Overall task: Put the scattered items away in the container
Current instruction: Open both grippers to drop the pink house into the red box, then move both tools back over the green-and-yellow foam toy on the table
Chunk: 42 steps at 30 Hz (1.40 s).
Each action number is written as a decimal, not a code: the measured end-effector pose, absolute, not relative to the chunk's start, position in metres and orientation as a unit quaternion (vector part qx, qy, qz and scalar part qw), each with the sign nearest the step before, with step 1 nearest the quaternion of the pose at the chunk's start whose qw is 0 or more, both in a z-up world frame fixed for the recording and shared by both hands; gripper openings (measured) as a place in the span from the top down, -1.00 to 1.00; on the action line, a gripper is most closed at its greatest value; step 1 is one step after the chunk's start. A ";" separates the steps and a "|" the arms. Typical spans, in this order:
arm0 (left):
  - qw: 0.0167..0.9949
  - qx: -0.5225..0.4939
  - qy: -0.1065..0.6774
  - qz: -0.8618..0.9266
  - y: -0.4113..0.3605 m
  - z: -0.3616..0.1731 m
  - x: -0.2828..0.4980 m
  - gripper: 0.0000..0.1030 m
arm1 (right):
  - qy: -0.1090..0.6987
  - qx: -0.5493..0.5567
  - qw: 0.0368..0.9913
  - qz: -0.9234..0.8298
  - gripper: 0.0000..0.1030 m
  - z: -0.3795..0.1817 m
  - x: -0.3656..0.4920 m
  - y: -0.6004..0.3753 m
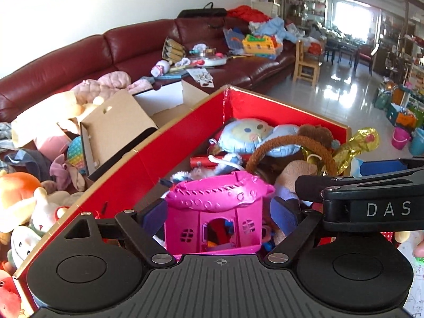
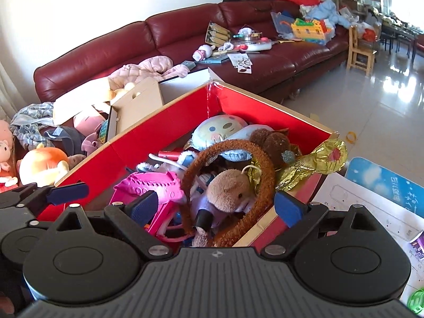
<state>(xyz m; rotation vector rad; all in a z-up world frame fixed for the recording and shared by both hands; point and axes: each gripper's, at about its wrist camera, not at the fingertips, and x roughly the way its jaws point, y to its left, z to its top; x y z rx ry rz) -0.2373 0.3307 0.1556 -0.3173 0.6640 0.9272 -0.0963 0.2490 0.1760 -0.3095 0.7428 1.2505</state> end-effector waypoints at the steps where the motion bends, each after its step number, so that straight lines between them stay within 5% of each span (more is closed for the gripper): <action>1: 0.830 -0.148 0.314 0.437 0.330 0.155 -0.237 -0.79 | 0.339 -0.141 0.735 0.571 -0.86 0.176 -0.097 0.248; 42: 0.873 -0.063 0.335 0.347 0.218 0.159 -0.156 -0.97 | 0.374 -0.049 0.789 0.486 -0.93 0.170 -0.038 0.109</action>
